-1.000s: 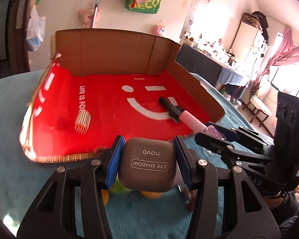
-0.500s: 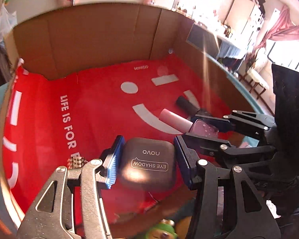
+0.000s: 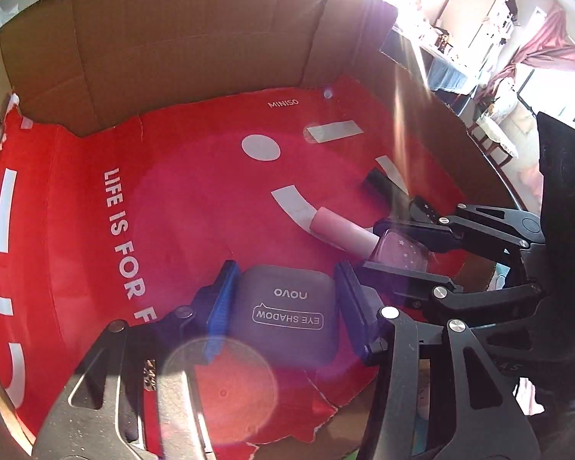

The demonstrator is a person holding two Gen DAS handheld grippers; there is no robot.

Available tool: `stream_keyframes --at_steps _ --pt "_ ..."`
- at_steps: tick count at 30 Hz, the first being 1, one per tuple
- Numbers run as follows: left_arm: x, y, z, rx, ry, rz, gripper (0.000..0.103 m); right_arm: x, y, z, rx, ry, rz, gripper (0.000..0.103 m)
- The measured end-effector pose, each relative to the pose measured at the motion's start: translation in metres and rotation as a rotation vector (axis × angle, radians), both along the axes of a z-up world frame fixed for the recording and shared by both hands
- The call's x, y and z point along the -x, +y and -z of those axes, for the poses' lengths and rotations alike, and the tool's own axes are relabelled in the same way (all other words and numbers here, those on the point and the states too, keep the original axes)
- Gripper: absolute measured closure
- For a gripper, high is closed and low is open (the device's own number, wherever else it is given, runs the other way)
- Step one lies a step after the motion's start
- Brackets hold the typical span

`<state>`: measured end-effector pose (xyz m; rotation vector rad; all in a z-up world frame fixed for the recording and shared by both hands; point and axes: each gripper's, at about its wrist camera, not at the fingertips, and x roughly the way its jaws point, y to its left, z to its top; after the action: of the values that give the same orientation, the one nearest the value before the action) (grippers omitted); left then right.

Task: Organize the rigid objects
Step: 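Carry both items into the box and lower them onto the red paper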

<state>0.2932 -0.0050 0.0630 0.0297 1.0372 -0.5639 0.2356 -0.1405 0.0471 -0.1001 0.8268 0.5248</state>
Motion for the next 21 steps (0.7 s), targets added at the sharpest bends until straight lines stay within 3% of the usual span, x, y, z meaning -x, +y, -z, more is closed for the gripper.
stream_keyframes --at_steps 21 --pt "-0.001 -0.018 0.005 -0.136 -0.042 0.049 0.054 -0.004 0.006 0.008 0.056 0.017 -0.015 0.065"
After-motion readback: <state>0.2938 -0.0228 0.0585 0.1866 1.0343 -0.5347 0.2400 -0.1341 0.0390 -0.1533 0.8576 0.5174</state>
